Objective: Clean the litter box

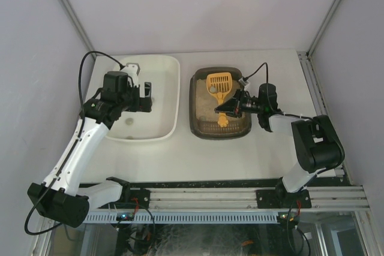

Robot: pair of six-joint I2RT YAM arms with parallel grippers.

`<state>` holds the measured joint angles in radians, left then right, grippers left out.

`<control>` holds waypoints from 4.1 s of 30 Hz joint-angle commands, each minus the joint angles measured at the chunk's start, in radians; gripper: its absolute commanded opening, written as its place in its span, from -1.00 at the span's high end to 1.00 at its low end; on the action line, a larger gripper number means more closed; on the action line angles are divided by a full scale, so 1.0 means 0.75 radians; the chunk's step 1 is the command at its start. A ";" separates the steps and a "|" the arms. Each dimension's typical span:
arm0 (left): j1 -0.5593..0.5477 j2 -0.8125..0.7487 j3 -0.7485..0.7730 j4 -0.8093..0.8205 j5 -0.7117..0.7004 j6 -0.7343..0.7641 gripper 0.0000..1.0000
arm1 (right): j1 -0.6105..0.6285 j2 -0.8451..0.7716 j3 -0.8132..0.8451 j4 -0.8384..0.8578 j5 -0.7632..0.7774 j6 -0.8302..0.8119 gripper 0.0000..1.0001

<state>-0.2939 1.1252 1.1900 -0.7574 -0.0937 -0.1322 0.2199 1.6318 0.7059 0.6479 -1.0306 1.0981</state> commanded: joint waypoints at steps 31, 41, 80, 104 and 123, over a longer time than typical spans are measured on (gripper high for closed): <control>0.849 0.380 0.655 -0.452 0.422 0.028 -0.99 | 1.095 0.417 1.387 -1.978 1.713 -1.236 1.00; 0.854 0.368 0.557 -0.405 0.413 0.014 -0.99 | 1.337 0.537 1.406 -1.911 2.299 -1.505 1.00; -0.109 0.886 0.917 -0.004 0.159 -0.547 -0.99 | 0.214 -0.218 0.508 -1.410 0.569 -0.679 1.00; -0.445 1.231 0.922 0.228 -0.245 -0.493 -0.96 | -0.135 -0.873 0.476 -1.654 0.808 -0.654 1.00; -0.447 1.522 1.089 0.283 -0.107 -0.058 0.26 | -0.293 -1.023 0.343 -1.675 0.698 -0.641 1.00</control>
<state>-0.6197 2.2276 1.9099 -0.5648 -0.2924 -0.3088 0.0250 0.8906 0.9508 -0.6552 -0.4580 0.5999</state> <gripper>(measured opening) 0.459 0.059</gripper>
